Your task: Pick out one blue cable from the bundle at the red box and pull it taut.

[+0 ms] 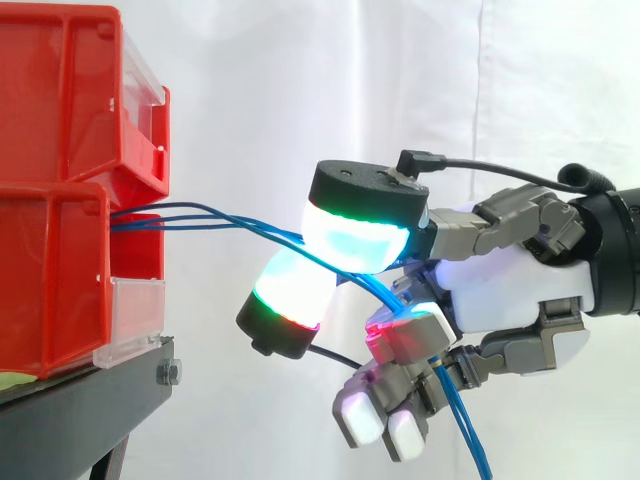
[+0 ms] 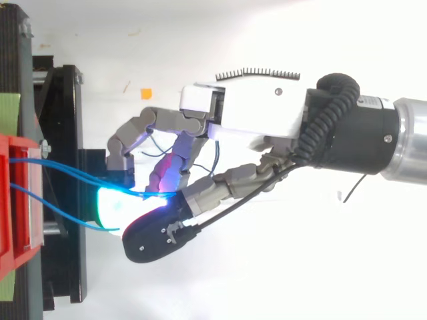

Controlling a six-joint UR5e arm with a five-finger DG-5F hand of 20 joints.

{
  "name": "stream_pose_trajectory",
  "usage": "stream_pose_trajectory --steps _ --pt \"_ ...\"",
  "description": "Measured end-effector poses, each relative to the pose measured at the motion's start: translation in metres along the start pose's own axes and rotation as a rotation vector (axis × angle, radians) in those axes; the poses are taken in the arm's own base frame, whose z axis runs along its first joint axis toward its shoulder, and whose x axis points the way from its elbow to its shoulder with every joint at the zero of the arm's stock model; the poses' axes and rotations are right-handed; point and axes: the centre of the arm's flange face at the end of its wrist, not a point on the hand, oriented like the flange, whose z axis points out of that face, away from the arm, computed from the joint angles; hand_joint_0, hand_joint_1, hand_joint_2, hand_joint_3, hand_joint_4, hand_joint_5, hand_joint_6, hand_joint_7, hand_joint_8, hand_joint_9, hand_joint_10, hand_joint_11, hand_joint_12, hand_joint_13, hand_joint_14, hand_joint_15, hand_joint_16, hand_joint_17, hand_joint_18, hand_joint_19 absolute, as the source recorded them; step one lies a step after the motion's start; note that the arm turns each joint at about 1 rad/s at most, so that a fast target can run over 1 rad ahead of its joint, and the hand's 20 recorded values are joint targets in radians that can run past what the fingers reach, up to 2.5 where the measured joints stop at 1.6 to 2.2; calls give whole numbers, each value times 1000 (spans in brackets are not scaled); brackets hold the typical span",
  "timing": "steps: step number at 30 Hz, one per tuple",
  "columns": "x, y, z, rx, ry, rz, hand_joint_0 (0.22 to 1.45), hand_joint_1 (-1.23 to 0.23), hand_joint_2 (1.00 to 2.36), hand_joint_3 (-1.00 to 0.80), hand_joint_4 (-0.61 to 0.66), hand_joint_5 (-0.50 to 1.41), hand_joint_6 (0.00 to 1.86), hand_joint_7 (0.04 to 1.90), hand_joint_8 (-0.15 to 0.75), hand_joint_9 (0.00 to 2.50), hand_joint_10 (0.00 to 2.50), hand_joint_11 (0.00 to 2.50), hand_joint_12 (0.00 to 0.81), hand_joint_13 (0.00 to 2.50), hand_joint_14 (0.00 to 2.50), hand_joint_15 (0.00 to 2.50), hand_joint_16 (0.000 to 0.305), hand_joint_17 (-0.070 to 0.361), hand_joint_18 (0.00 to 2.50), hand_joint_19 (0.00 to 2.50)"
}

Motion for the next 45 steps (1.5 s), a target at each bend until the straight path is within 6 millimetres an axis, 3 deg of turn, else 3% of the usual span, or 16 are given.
stream_pose_trajectory --steps 9,21,26,31,34,39,45 --pt "0 -1 -1 6 2 -2 801 -969 1000 -500 -24 -170 955 887 262 1319 34 1177 348 1029 26 571 44 98 778 597" --pt "0 -1 -1 7 2 -2 842 -950 1000 -500 -24 -181 954 890 231 1254 32 1154 315 1003 25 557 35 79 759 589" --pt "0 -1 -1 9 2 -2 644 -979 1000 -500 26 -192 932 861 238 1205 33 1173 333 974 25 558 39 87 750 598" --pt "0 -1 -1 10 2 -3 546 -952 1000 -500 60 -192 914 827 250 1217 31 1142 352 974 24 556 44 98 751 614" --pt "0 -1 -1 10 2 -2 517 -875 1000 -500 77 -187 904 798 259 1238 31 1109 366 985 24 557 48 107 766 616" --pt "0 -1 -1 10 2 -2 492 -581 1000 -500 96 -171 853 793 273 1305 32 1082 392 1018 22 547 54 121 806 650" --pt "0 -1 -1 9 1 -2 512 -491 1000 -500 96 -157 790 843 284 1335 32 1085 399 1038 22 560 54 122 808 664"
